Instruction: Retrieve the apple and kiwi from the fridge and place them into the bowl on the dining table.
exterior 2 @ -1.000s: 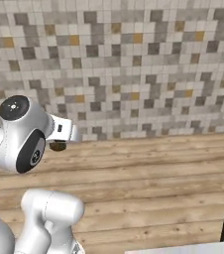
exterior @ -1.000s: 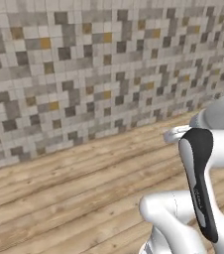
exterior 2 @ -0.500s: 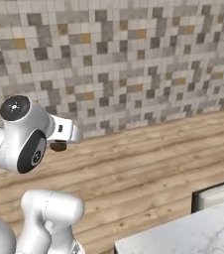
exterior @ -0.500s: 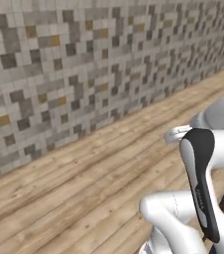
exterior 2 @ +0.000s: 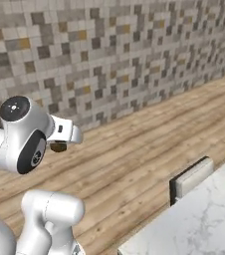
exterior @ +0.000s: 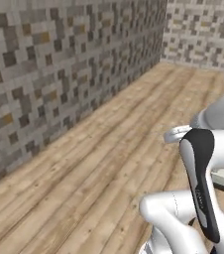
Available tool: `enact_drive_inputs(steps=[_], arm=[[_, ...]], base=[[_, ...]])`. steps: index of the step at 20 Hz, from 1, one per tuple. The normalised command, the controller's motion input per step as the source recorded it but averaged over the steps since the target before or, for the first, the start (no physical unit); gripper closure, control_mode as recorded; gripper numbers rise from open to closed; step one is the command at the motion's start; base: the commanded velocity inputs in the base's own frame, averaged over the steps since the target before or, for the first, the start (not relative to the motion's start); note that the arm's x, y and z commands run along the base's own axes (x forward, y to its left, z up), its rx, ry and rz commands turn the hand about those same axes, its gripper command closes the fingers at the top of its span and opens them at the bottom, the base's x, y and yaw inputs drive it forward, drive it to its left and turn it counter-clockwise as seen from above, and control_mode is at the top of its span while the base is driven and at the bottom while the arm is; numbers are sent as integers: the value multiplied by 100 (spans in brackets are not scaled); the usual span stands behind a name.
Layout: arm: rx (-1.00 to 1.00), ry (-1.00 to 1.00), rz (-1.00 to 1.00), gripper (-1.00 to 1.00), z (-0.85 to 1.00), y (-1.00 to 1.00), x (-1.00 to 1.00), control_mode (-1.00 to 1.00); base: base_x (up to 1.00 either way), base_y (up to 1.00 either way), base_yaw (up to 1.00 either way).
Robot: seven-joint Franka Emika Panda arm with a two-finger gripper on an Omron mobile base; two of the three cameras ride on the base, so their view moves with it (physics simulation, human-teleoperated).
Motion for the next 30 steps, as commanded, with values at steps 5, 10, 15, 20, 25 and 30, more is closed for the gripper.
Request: enact_drive_inputs(steps=[5,10,15,20,25,30], arm=[[0,0,0,100,0,0,0,100],[0,0,0,100,0,0,0,100],[0,0,0,100,0,0,0,100],[0,0,0,100,0,0,0,100],[0,0,0,100,0,0,0,100],[0,0,0,100,0,0,0,100]], base=[[82,43,-57],[66,33,-59],[20,1,-54],[21,0,-52],[52,1,-50],[67,4,-48]])
